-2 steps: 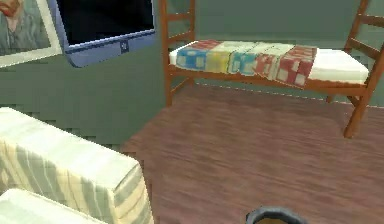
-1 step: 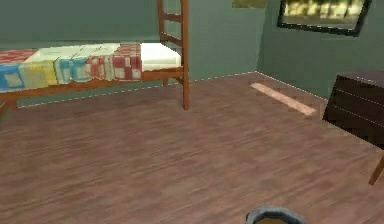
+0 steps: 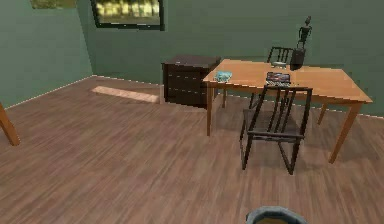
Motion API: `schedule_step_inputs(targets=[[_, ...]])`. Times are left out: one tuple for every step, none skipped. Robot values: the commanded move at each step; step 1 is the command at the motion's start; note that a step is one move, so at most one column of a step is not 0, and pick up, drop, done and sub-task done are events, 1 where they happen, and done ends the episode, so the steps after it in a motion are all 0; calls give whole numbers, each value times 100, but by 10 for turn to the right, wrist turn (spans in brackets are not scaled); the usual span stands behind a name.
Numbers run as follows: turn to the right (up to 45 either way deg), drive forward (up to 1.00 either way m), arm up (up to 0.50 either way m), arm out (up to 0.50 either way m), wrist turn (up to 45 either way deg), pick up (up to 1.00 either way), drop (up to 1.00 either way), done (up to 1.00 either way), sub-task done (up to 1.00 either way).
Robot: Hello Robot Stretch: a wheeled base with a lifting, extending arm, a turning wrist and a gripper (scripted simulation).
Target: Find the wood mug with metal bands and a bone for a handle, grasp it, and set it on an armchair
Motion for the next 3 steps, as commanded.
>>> schedule_step_inputs(targets=[[60,0,0,0,0,0,0,0,0],[-450,0,0,0,0,0,0,0,0],[-450,0,0,0,0,0,0,0,0]])
